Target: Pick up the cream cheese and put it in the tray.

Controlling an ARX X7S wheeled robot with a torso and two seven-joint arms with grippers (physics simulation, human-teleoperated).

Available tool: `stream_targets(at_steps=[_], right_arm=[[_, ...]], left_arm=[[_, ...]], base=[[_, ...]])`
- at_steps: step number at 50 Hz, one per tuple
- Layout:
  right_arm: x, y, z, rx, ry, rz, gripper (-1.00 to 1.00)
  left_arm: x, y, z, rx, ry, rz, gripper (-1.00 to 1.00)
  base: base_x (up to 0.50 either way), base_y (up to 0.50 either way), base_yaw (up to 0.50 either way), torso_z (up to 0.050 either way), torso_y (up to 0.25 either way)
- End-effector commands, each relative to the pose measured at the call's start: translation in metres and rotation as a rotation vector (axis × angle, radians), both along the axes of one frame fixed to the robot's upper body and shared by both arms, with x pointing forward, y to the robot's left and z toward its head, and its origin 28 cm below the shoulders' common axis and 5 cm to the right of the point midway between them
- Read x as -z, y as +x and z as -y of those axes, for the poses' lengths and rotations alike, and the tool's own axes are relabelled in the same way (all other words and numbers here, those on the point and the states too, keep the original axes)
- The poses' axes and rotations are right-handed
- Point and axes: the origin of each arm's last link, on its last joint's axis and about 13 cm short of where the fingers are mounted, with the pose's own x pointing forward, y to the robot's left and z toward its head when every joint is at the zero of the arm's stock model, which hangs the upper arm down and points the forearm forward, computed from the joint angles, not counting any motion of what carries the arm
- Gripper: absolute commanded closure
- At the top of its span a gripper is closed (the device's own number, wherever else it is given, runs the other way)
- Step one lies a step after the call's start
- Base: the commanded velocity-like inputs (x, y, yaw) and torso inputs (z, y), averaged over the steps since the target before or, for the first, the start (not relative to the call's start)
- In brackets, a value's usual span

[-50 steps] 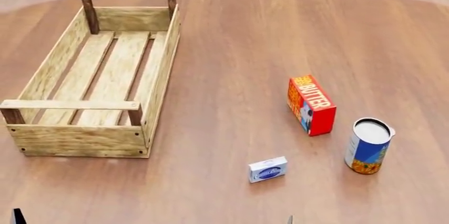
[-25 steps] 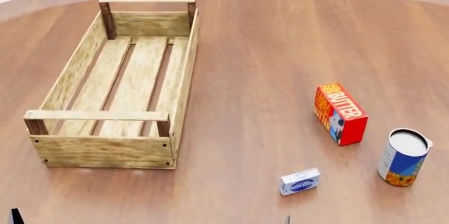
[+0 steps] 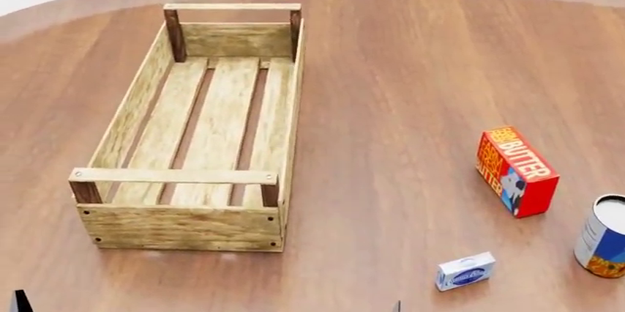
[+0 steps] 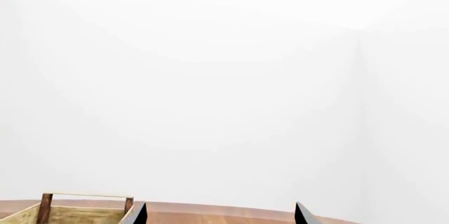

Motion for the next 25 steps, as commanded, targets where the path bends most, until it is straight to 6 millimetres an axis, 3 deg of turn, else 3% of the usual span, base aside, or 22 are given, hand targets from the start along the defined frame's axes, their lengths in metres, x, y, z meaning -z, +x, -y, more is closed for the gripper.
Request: stream_targets(at_steps=[1,25], right_arm=[[0.0009,-0.0001,-0.0008,-0.003,-0.002,-0.002,-1.0],[0.0009,-0.0001,-0.001,0.005,-0.001,-0.005,-1.0]], left_arm=[[-0.0001,0.0001,-0.0006,-0.002,0.001,-0.001,-1.0],[-0.0008,-0.0005,-0.0014,-0.008,-0.004,0.003,-1.0]], base=[[0.09,0.19,0.0,0.0,0.0],[0.09,0.22,0.0,0.0,0.0]])
